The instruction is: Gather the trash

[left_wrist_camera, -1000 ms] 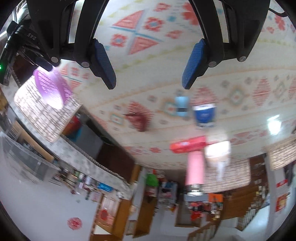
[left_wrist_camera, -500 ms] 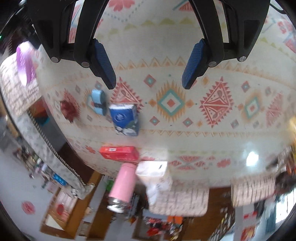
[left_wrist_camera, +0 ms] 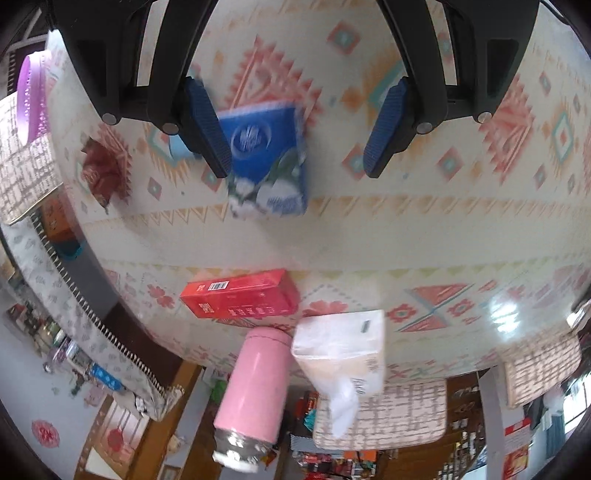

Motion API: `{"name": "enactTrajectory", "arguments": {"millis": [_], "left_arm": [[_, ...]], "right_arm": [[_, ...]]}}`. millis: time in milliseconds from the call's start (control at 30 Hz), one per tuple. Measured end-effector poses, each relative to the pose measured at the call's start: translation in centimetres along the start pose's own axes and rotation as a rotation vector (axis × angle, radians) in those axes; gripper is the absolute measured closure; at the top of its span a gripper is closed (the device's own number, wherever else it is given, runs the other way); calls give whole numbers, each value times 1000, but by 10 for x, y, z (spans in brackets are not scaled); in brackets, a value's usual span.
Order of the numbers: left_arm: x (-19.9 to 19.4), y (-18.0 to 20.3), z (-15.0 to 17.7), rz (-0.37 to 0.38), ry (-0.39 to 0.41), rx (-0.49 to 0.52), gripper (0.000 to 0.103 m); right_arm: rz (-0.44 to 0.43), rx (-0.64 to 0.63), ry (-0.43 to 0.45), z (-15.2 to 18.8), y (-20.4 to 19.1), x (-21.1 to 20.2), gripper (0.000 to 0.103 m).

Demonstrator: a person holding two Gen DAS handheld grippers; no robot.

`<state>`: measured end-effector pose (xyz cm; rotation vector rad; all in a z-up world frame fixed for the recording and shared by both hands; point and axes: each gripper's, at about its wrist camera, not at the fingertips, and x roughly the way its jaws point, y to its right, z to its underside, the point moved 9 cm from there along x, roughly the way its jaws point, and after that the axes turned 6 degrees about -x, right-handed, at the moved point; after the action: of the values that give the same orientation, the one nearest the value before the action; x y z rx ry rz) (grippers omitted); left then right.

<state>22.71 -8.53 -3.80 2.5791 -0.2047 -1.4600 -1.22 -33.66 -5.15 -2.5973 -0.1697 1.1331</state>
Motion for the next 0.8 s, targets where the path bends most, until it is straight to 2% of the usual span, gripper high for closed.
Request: {"name": "enactTrajectory", "arguments": {"millis": [200, 367, 433, 500, 533, 633, 800], "left_arm": [[26, 15, -5, -50, -27, 83, 24], [35, 13, 5, -54, -66, 44, 24], [32, 8, 7, -90, -59, 43, 25], [28, 5, 10, -100, -58, 35, 47], [24, 2, 12, -124, -53, 32, 53], [10, -2, 23, -103, -44, 13, 53], [-19, -2, 61, -46, -61, 10, 53]], "right_arm": [[-16, -3, 2, 0, -1, 1, 20], [-21, -1, 4, 0, -1, 0, 20], [-20, -1, 3, 0, -1, 0, 20], [-19, -2, 3, 0, -1, 0, 20], [-17, -4, 3, 0, -1, 0, 20], [-12, -9, 2, 1, -1, 0, 19], [-6, -15, 1, 1, -2, 1, 19]]}}
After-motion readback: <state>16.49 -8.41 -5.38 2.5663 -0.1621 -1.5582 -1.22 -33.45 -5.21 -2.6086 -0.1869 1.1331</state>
